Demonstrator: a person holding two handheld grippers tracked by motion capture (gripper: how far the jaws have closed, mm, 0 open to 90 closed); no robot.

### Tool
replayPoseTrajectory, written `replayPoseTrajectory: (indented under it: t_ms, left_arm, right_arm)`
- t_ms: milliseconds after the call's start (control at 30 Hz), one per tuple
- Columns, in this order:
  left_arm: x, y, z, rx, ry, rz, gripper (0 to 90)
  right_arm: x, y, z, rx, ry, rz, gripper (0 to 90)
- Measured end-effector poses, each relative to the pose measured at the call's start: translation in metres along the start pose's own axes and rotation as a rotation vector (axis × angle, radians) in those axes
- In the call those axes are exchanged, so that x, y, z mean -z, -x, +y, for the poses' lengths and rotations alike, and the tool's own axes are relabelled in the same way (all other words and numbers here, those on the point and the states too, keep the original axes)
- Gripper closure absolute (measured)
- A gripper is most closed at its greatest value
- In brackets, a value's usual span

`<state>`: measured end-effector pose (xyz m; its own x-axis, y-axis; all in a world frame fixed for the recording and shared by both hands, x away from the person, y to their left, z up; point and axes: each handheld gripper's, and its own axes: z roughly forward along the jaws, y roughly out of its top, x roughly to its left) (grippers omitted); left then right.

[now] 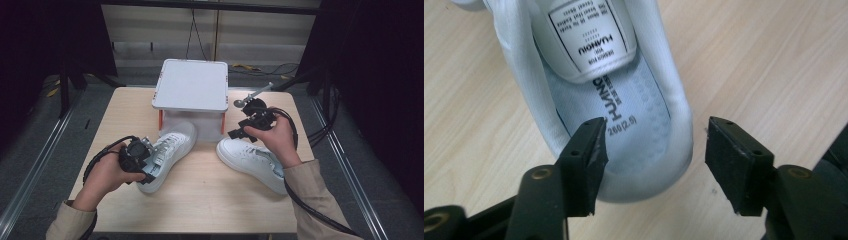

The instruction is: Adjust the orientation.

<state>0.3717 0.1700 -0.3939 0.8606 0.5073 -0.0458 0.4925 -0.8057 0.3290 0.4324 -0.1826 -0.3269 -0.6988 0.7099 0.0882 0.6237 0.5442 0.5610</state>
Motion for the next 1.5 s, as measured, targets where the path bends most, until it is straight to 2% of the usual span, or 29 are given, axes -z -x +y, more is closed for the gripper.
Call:
replayPoseTrajectory:
  t_ms: [33,167,233,300,400,467,533,633,700,733,833,900,1033,1167,1300,1333,1433,1500]
  left_arm:
    - [-0.001,0.001,-0.001,-0.023,-0.011,-0.001,38.9]
    - [-0.008,0.004,0.0,-0.071,-0.034,-0.018,37.4]
    - [-0.014,0.005,0.001,-0.083,-0.052,-0.015,37.5]
    - [-0.019,0.006,0.003,-0.113,-0.071,-0.019,39.8]
    - [-0.023,0.005,0.003,-0.092,-0.051,-0.046,48.1]
    - [-0.024,0.004,0.002,-0.085,-0.06,-0.033,50.7]
    - [-0.025,0.003,0.002,-0.09,-0.056,-0.033,51.5]
    - [-0.027,0.004,0.002,-0.113,-0.072,-0.03,51.9]
    - [-0.029,0.006,0.002,-0.113,-0.077,-0.031,53.6]
    - [-0.03,0.006,0.002,-0.124,-0.087,-0.03,56.3]
    - [-0.033,0.005,0.003,-0.124,-0.092,-0.014,63.8]
    - [-0.033,0.003,0.003,-0.108,-0.095,-0.027,66.8]
    - [-0.034,0.004,0.006,-0.118,-0.099,-0.04,70.3]
    - [-0.034,0.007,0.009,-0.138,-0.117,-0.045,74.3]
    - [-0.034,0.009,0.009,-0.158,-0.105,-0.048,75.7]
    - [-0.034,0.01,0.01,-0.158,-0.1,-0.055,76.2]
    - [-0.031,0.012,0.016,-0.154,-0.119,-0.047,76.8]
    - [-0.026,0.016,0.021,-0.179,-0.093,-0.043,77.2]
  right_arm:
    - [-0.001,0.0,0.004,-0.002,0.003,0.006,42.7]
    - [-0.005,-0.001,0.016,-0.016,0.017,0.018,44.1]
    - [-0.008,0.0,0.021,-0.011,0.018,0.02,45.0]
    - [-0.009,0.0,0.026,-0.02,0.014,0.02,45.0]
    - [-0.011,0.002,0.031,-0.015,0.006,0.006,47.0]
    - [-0.012,0.004,0.033,-0.028,0.012,0.016,48.3]
    - [-0.012,0.006,0.037,-0.024,0.006,0.02,49.3]
    - [-0.013,0.006,0.045,-0.015,-0.007,-0.017,52.0]
    - [-0.014,0.006,0.049,-0.026,0.009,-0.015,59.2]
    - [-0.015,0.006,0.052,-0.023,0.004,-0.015,59.7]
    - [-0.018,0.003,0.062,-0.01,0.006,-0.048,65.1]
    - [-0.019,0.002,0.069,-0.017,0.025,-0.063,70.7]
    - [-0.027,0.002,0.085,-0.02,0.038,-0.079,72.4]
    - [-0.041,0.008,0.095,-0.046,0.043,-0.088,72.5]
    - [-0.054,0.014,0.098,-0.069,0.041,-0.096,73.0]
    - [-0.055,0.015,0.098,-0.067,0.058,-0.097,73.0]
    - [-0.056,0.018,0.099,-0.071,0.061,-0.085,72.8]
    - [-0.056,0.018,0.099,-0.071,0.061,-0.088,72.7]
